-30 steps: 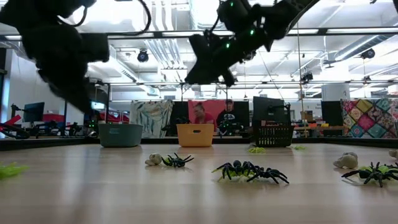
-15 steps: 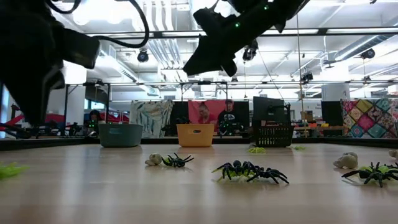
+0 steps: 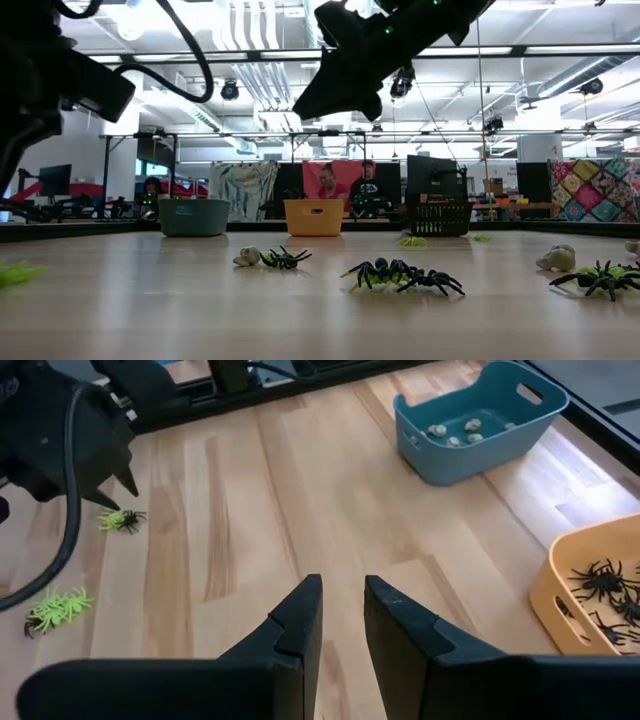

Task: Sort Halloween decoration
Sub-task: Put the black spider into the orange bin

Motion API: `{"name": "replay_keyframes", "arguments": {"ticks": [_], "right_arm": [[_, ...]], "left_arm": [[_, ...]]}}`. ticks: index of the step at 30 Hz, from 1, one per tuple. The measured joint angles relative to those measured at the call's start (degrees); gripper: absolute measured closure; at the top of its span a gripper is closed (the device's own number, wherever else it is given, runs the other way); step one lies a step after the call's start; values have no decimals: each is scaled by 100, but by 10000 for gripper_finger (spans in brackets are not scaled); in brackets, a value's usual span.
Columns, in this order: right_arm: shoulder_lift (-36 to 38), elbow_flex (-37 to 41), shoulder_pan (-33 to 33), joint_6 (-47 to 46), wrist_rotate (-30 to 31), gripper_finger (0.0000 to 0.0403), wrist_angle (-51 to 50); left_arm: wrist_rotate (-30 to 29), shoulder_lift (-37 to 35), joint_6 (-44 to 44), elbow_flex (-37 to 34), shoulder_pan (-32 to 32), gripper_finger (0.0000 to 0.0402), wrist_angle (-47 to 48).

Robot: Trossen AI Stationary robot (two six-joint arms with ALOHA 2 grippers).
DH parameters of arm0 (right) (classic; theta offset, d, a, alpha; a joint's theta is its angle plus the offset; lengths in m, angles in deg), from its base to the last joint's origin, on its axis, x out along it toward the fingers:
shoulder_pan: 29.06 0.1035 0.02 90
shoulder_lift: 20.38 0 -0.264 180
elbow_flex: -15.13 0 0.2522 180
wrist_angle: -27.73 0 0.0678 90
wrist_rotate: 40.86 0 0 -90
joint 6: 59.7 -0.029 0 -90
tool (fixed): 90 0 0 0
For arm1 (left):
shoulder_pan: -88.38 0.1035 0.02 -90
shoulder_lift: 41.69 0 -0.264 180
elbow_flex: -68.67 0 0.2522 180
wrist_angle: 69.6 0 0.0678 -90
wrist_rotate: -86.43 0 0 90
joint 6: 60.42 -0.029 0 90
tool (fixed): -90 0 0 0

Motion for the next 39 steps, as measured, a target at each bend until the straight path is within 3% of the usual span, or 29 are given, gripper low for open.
{"name": "replay_keyframes", "arguments": {"ticks": [11,20,39], "right_arm": [[-7,0,0,-1,1,335,50],[-12,0,-2,-1,1,335,49],[-15,0,-1,-1,1,335,46]], "left_arm": [[-208,86,800,-7,-125,297,31],[-215,433,835,-9,-144,261,-27],[-150,823,622,-2,-267,260,-475]]}}
